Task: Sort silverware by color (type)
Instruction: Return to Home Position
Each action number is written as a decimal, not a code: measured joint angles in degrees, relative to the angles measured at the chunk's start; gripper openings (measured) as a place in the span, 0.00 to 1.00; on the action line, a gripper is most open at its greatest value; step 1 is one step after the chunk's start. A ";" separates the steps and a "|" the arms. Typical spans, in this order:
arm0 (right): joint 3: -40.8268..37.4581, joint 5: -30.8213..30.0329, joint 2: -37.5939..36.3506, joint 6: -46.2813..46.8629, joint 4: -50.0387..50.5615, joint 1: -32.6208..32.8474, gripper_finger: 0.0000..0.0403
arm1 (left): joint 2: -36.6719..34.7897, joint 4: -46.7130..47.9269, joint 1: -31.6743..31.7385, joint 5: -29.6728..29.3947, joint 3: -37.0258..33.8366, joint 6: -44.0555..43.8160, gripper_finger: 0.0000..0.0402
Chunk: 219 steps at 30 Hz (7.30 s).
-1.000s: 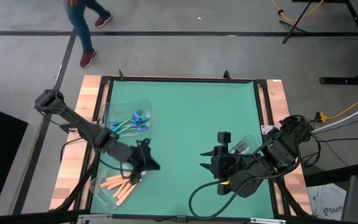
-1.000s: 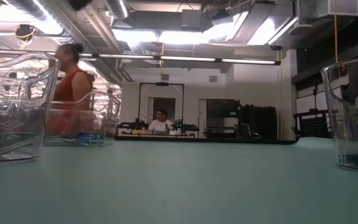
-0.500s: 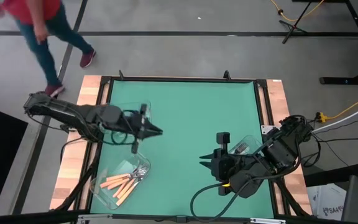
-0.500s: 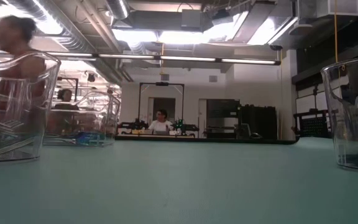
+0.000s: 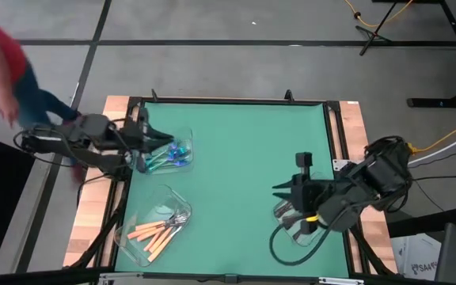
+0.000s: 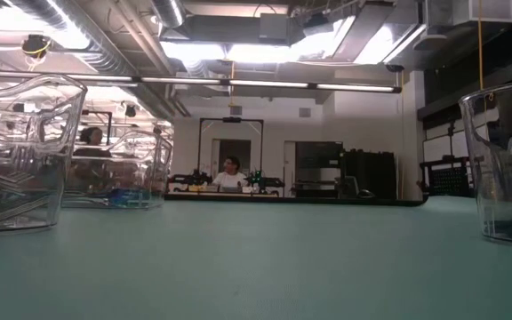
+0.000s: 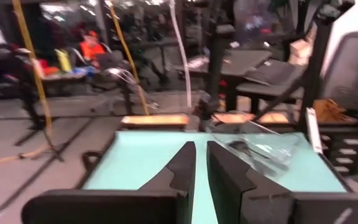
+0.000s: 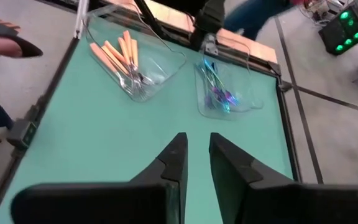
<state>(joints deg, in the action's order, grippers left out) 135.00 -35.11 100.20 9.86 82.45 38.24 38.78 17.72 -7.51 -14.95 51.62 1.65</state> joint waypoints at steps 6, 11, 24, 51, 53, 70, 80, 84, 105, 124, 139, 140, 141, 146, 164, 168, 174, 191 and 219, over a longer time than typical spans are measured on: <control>0.00 -1.34 -0.80 3.37 5.89 0.02 0.14 | -7.46 3.93 0.00 -0.47 -0.31 3.39 0.08; -1.88 -1.70 -0.80 5.18 7.64 0.04 0.14 | -13.25 3.09 0.00 -0.48 -5.48 3.45 0.08; -10.97 -1.83 -5.13 8.13 7.06 0.04 0.14 | -25.21 -12.96 0.00 -0.79 -28.58 3.10 0.08; -90.54 -0.26 -53.43 7.79 -61.45 -0.04 0.14 | -37.40 -18.62 0.01 -4.42 -44.69 1.53 0.08; -95.22 -0.24 -57.46 7.65 -66.41 -0.04 0.14 | -37.41 -19.69 0.41 -5.45 -45.54 1.52 0.08; -115.25 2.68 -80.00 -1.34 -85.14 -0.02 0.14 | -37.74 -27.40 13.05 6.08 -51.19 -1.67 0.08; -124.51 2.25 -89.13 -0.54 -87.76 -0.02 0.14 | -37.74 -26.39 17.01 10.18 -51.19 -4.69 0.08; -128.78 2.74 -91.51 -0.25 -89.83 -0.02 0.14 | -37.74 -26.28 17.03 10.20 -51.19 -6.20 0.08; -134.61 1.68 -100.06 -7.26 -88.74 -0.02 0.14 | -37.74 -25.93 17.03 12.15 -51.19 -7.71 0.08; -134.57 1.47 -99.97 -10.37 -86.91 -0.01 0.14 | -37.39 -17.97 17.03 13.88 -51.04 -6.85 0.08; -134.56 1.11 -99.95 -10.36 -86.81 -0.02 0.14 | -36.65 -18.15 16.98 14.48 -51.04 -2.56 0.08; -134.55 1.03 -99.95 -10.40 -86.81 -0.02 0.14 | -36.65 -18.15 16.98 14.47 -51.06 -2.58 0.08; -134.55 0.85 -99.95 -10.73 -86.81 0.00 0.14 | -36.65 -18.15 16.98 14.46 -51.06 -2.60 0.08; -134.55 -0.27 -99.95 -14.90 -86.77 -0.02 0.14 | -36.65 -18.15 16.98 14.46 -51.06 -2.60 0.08; -134.55 4.14 -99.44 -31.60 -86.72 -14.59 0.14 | -36.65 -18.17 16.98 14.42 -51.08 -2.62 0.08; -134.55 12.85 -99.44 -31.33 -86.47 -19.11 0.14 | -36.65 -18.17 16.98 14.42 -51.08 -2.61 0.08; -134.57 18.95 -99.44 -27.86 -86.20 -25.83 0.14 | -36.65 -18.17 16.98 14.42 -51.08 -2.62 0.08; -134.60 38.64 -99.42 -22.04 -83.88 -41.85 0.14 | -36.65 -18.17 16.96 14.40 -51.10 -2.62 0.08; -134.60 37.11 -99.42 -21.94 -83.62 -42.03 0.14 | -36.65 -18.17 16.97 14.40 -51.10 -2.63 0.08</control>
<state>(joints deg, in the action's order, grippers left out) 0.40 2.00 0.78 -12.08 -1.17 -3.79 2.13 -0.45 9.46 -0.56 0.51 -0.98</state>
